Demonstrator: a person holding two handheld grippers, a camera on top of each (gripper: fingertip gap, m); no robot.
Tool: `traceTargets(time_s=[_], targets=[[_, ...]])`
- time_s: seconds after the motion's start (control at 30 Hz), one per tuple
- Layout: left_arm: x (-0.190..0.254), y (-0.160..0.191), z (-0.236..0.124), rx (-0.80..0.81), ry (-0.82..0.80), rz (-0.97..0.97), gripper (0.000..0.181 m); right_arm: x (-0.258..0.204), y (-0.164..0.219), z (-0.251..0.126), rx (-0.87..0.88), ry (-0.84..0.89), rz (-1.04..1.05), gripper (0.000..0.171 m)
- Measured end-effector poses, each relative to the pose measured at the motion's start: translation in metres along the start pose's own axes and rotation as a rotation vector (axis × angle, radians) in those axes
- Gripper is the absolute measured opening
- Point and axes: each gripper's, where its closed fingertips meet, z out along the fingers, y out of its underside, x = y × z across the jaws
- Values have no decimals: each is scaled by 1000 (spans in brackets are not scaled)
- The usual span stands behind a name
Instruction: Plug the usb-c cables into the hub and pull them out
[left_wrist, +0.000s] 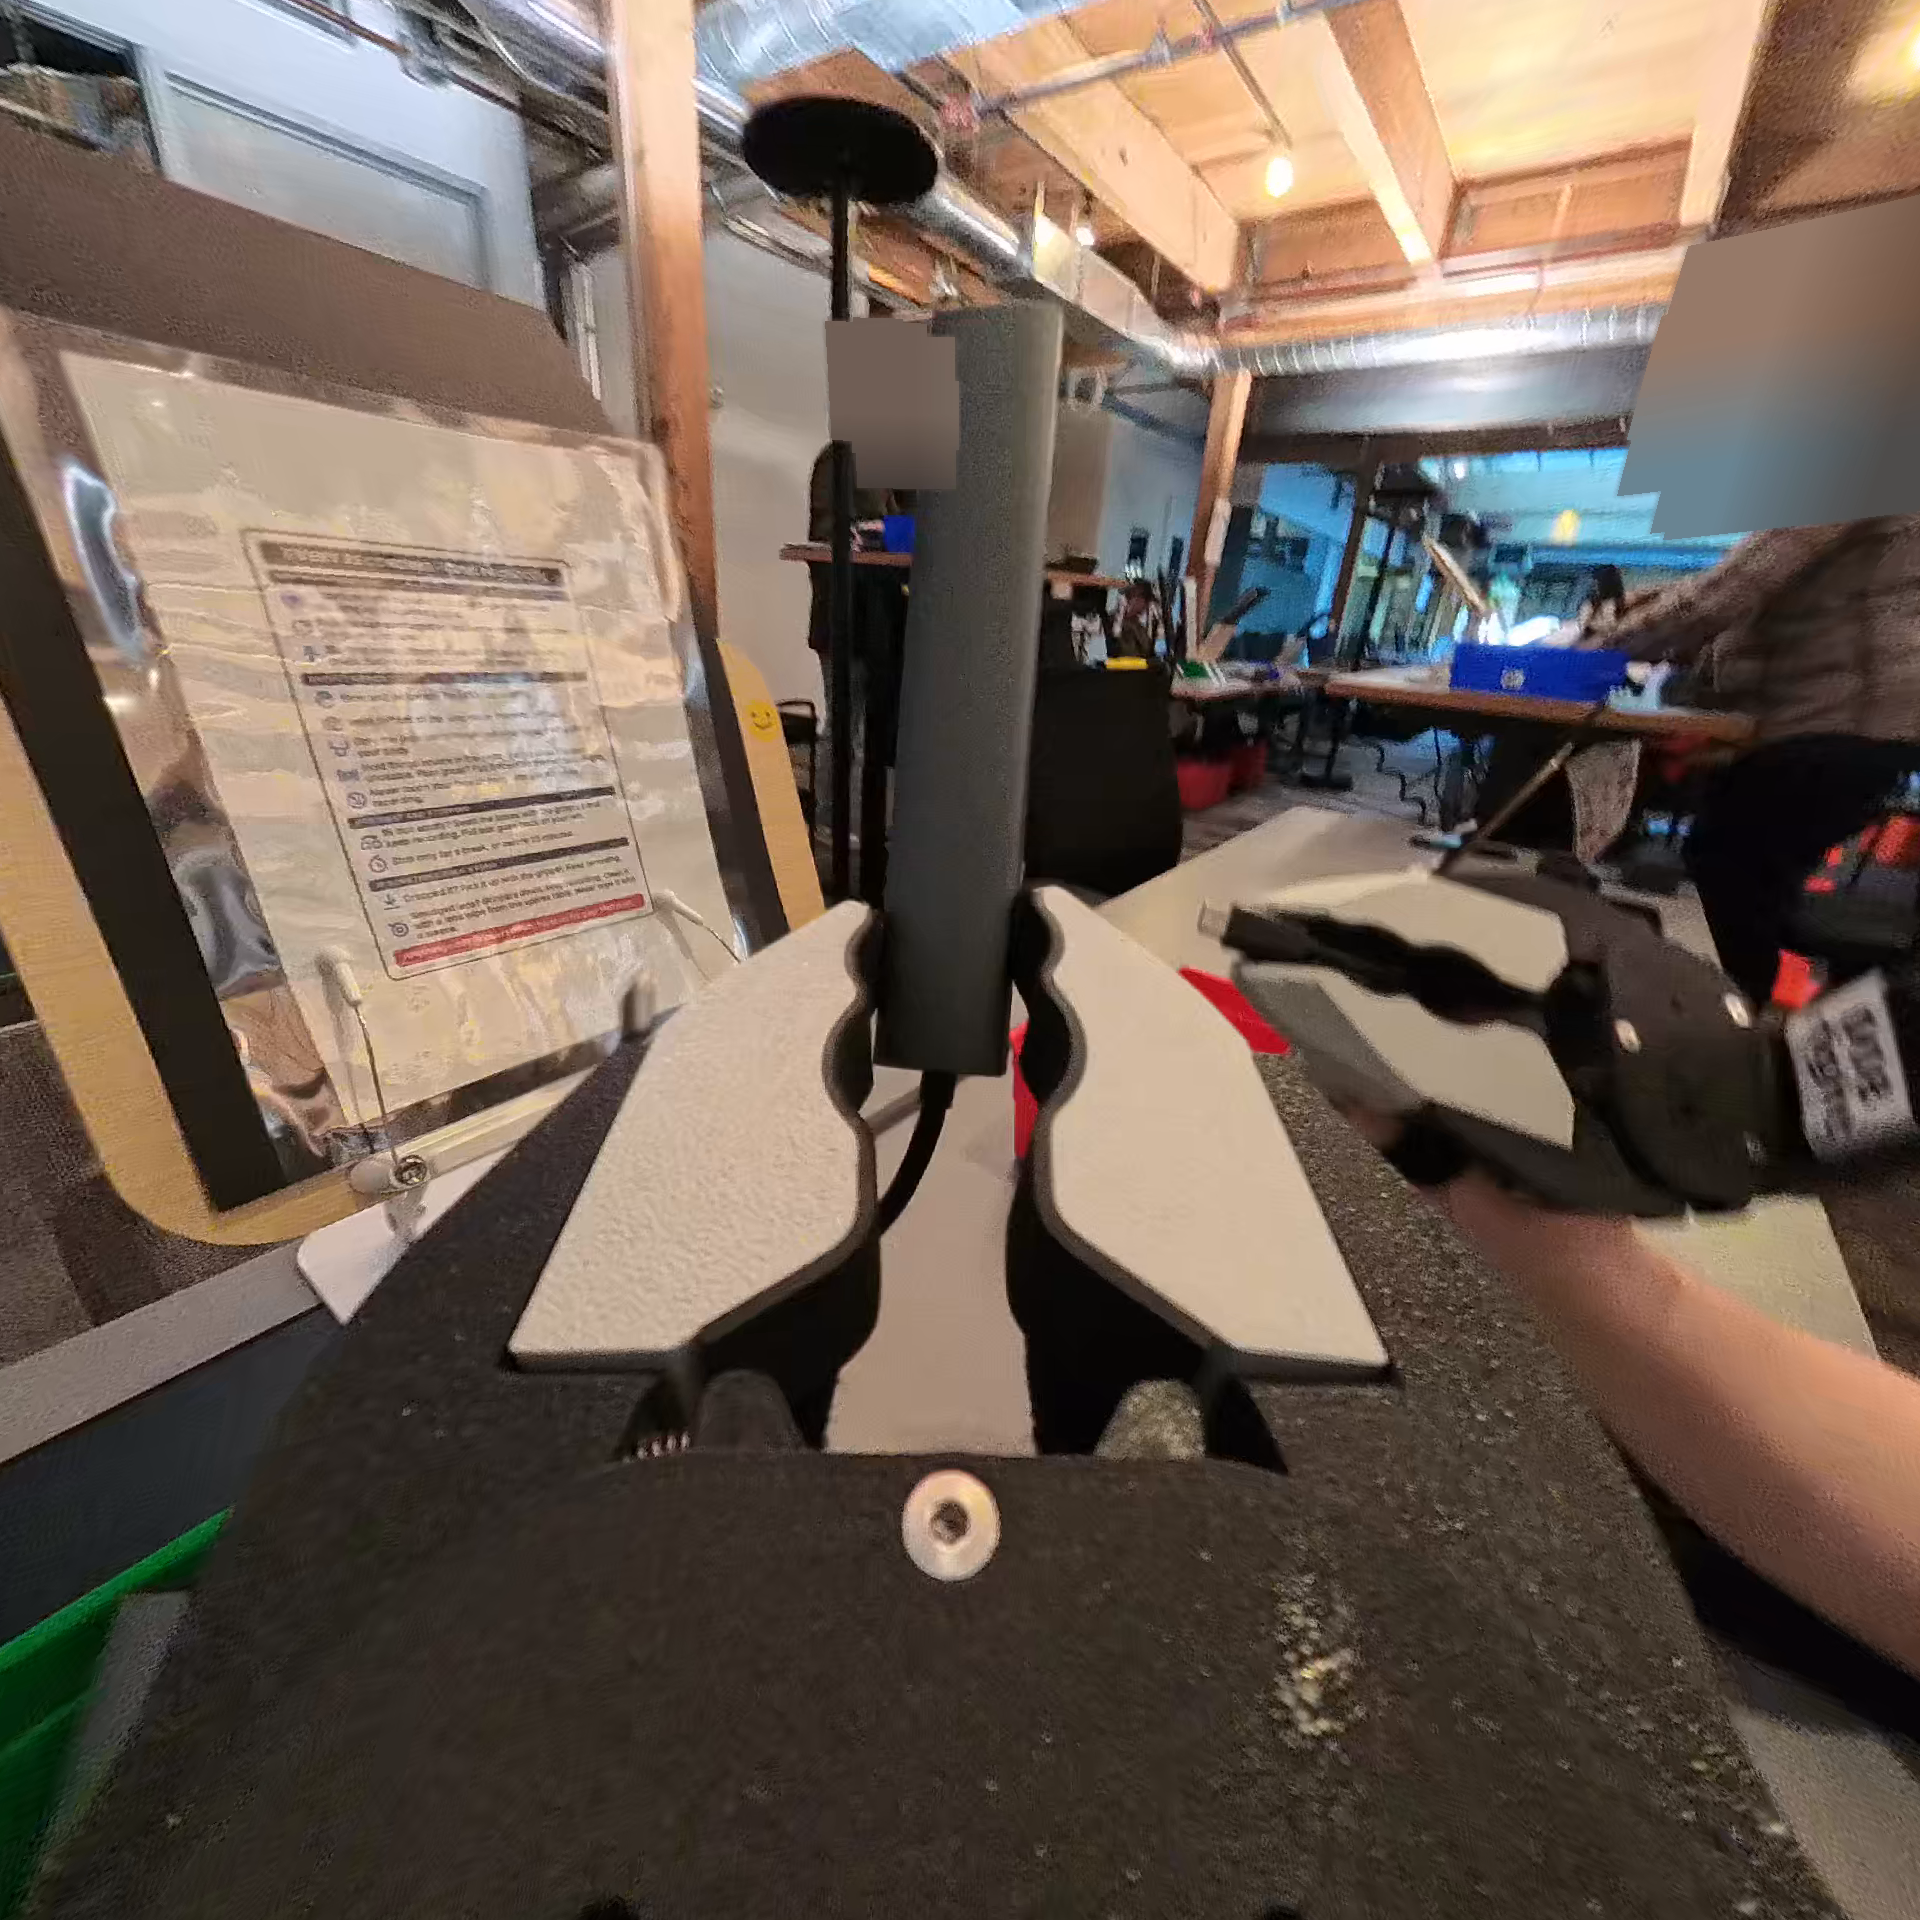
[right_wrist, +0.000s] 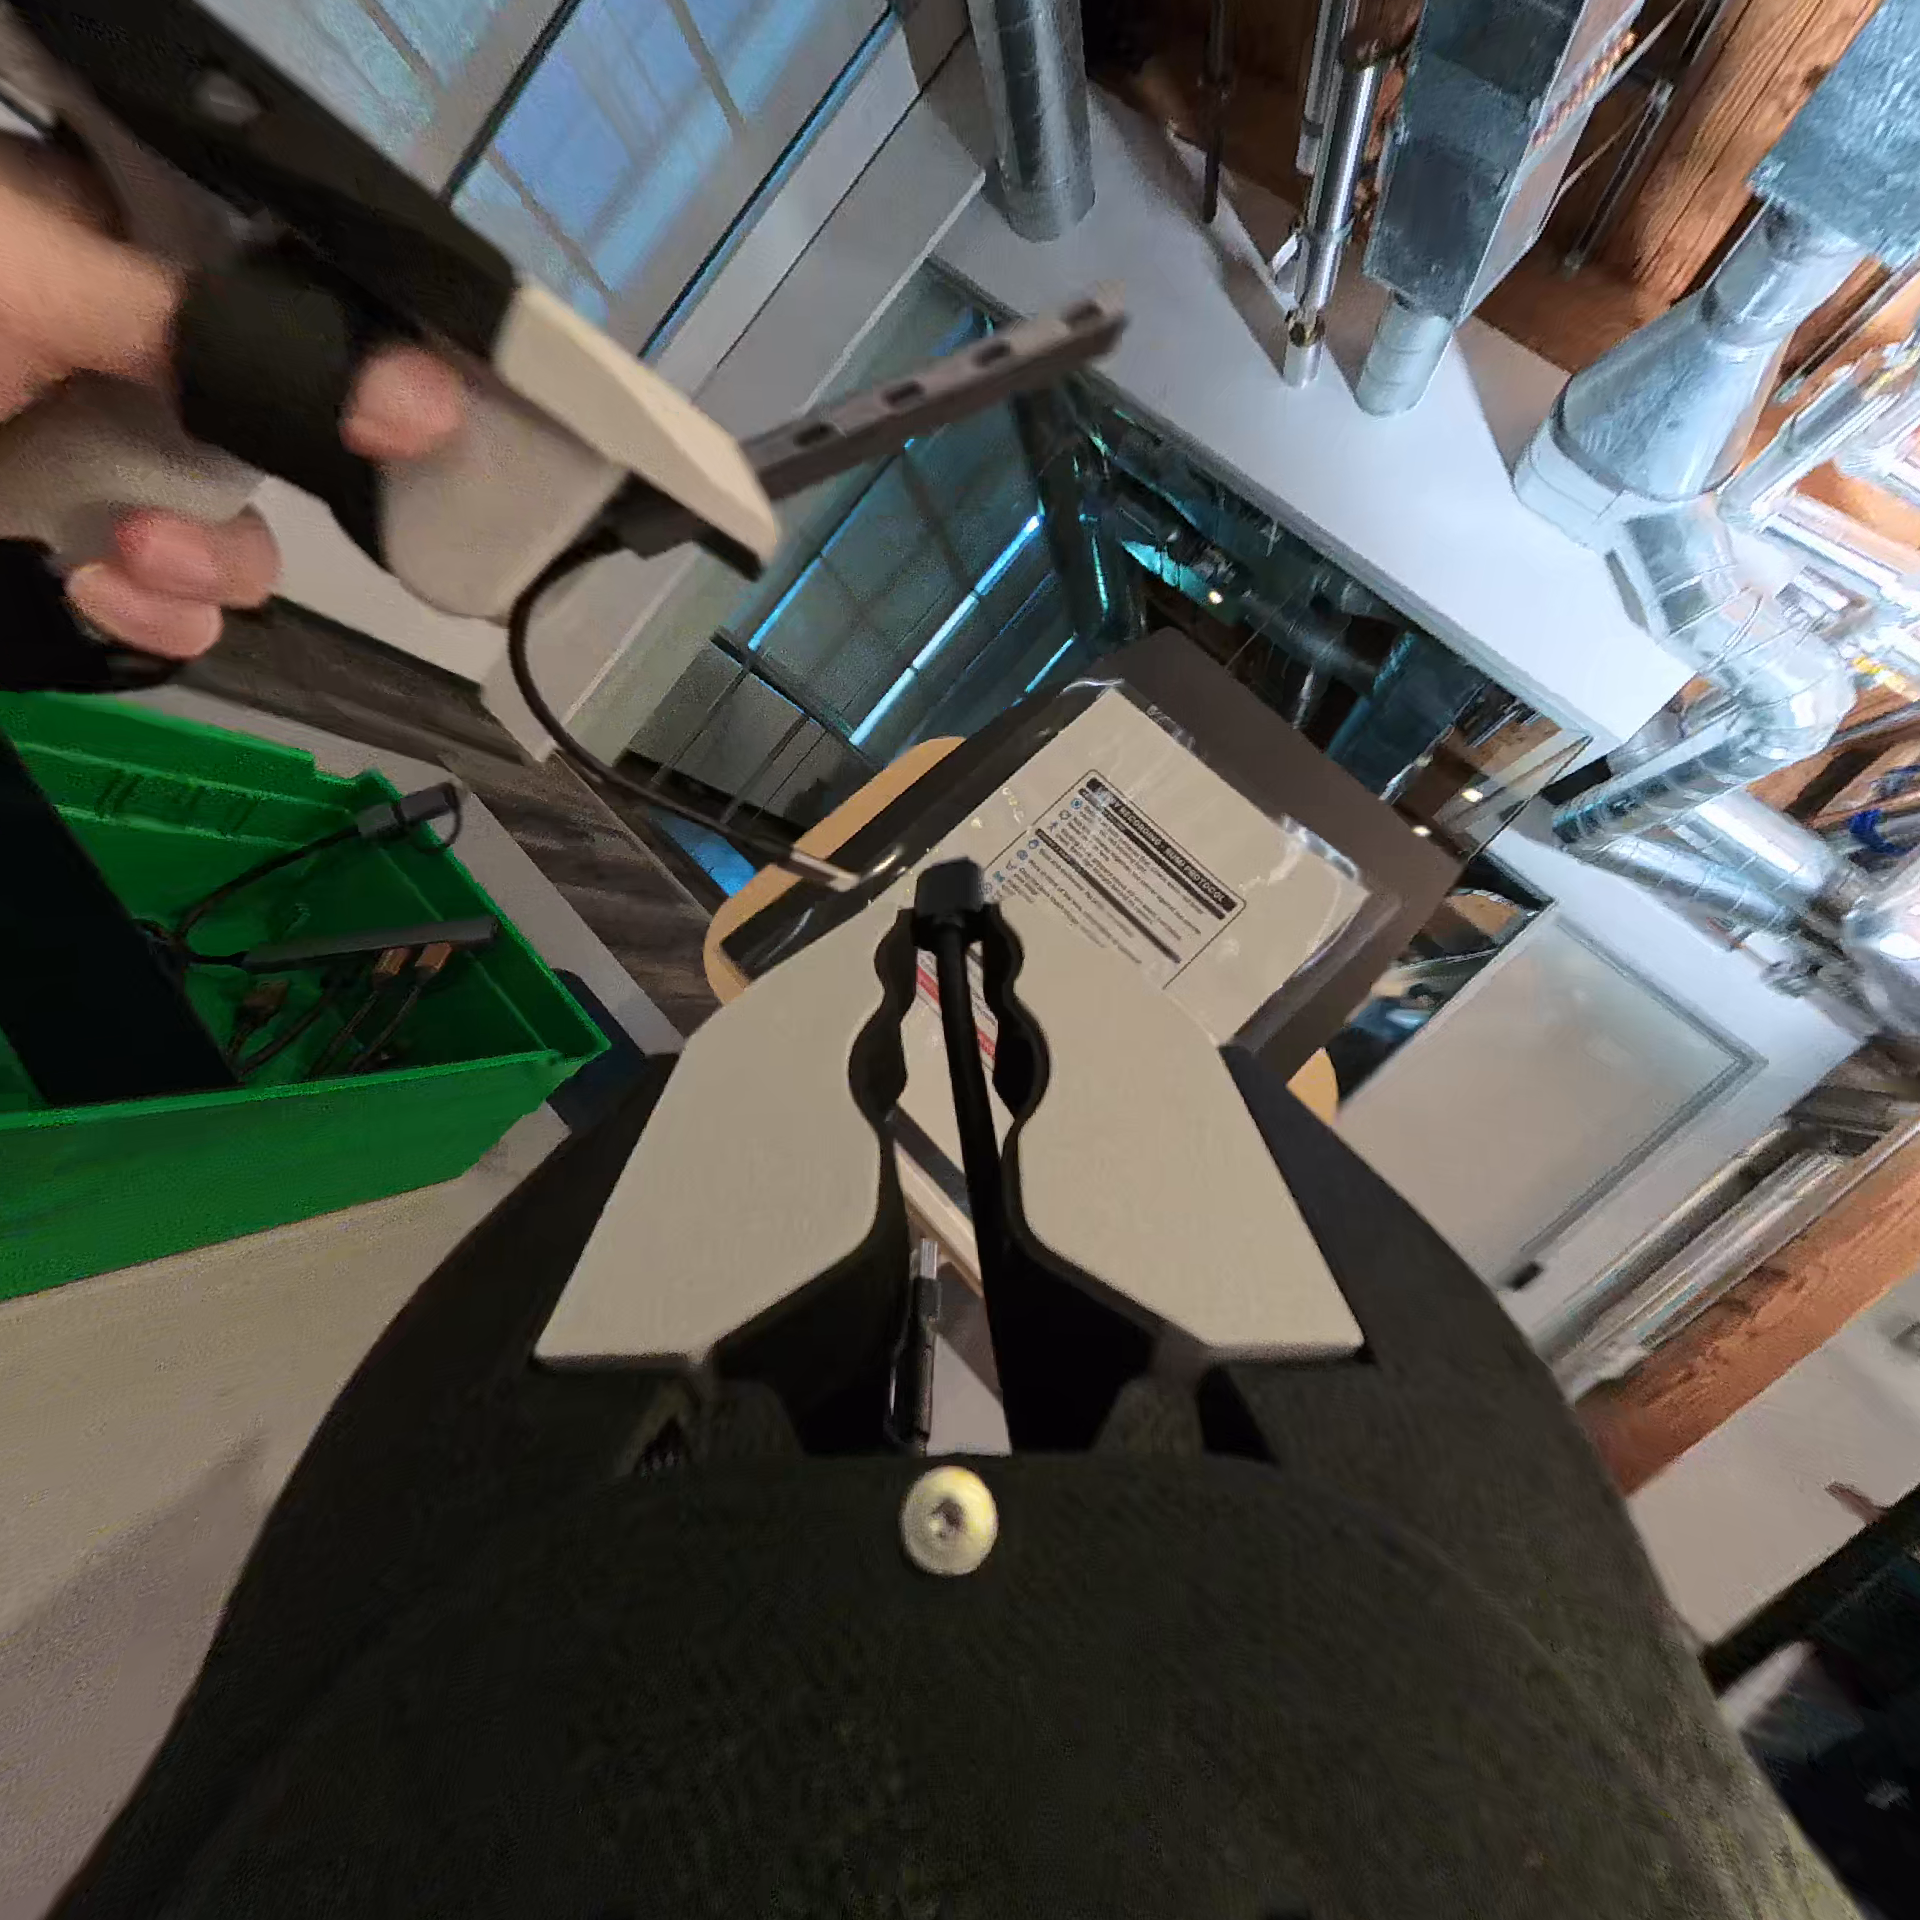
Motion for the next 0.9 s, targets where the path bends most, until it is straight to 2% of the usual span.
traceTargets(time_s=[0.23, 0.4, 0.5, 0.63, 0.73, 0.9], targets=[[17, 13, 1, -144, 49, 104, 23, 69, 15, -30, -111, -169, 425, 14], [28, 21, 6, -192, 94, 117, 23, 109, 63, -71, -267, -235, 567, 13], [31, 23, 7, -207, 102, 129, 23, 109, 99, -103, -367, -368, 689, 14], [34, 22, 8, -202, 110, 127, 23, 105, 155, -135, -493, -441, 835, 13], [35, 27, 9, -227, 113, 134, 23, 82, 181, -155, -563, -581, 898, 13], [41, 33, 13, -251, 117, 170, 23, 56, 210, -182, -668, -710, 924, 13]])
